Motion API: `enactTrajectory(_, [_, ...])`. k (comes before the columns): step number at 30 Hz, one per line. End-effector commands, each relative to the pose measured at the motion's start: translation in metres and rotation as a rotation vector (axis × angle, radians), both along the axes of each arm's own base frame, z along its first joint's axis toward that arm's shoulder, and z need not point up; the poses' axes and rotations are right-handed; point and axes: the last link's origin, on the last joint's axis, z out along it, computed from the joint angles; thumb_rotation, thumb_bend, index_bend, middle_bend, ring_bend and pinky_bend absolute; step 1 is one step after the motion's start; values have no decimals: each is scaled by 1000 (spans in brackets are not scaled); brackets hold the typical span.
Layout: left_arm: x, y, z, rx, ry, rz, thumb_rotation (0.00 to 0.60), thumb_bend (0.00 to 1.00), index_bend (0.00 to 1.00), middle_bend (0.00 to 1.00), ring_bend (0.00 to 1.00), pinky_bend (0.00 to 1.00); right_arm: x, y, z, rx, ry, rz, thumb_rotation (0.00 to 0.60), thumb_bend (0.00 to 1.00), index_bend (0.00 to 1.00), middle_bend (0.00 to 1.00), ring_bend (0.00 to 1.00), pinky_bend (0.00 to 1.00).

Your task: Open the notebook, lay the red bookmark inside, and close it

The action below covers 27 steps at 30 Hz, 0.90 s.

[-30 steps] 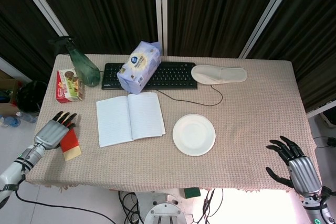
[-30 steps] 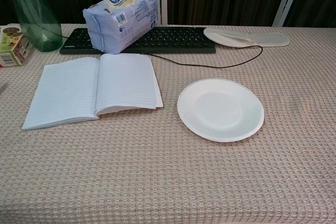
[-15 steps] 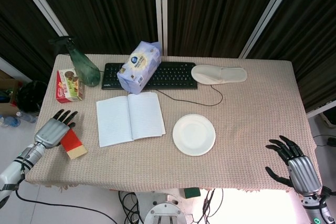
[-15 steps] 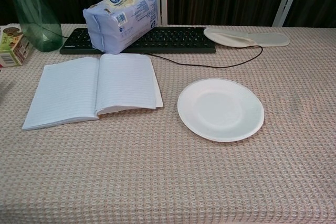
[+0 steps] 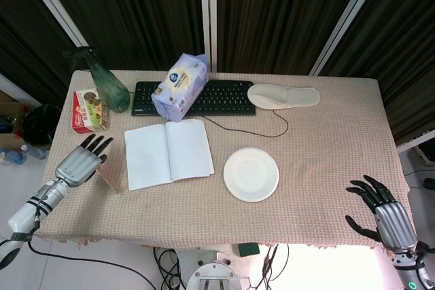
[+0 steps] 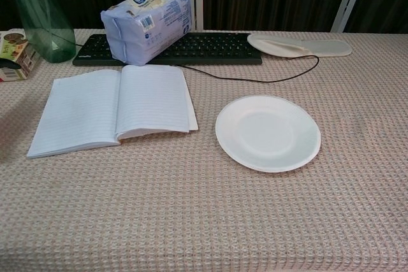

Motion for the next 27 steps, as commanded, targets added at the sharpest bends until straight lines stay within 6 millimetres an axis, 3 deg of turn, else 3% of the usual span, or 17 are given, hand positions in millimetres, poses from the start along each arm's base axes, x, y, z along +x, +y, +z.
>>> enactTrajectory(1, [5,2,-8,-26,23,0,600,426,443,30,12,81,-2,1,1,-2,-2,-4,600,206,307,207,101,193])
enactTrajectory(8, [5,6,-15,-16,22,13,600,541,528,76,13,82,-5,2,2,-5,-7,-6,600,207,307,206,100,193])
enactTrajectory(18, [-1,9,-14,19,-18,21,600,549,614,145,44,88,-4,1,1,-1,-7,-2,600,207,307,207,101,193])
enactTrajectory(27, [12,14,-13,41,-82,-34,600,545,611,146,45,88,-3,1,1,0,-5,-1,600,205,307,206,100,193])
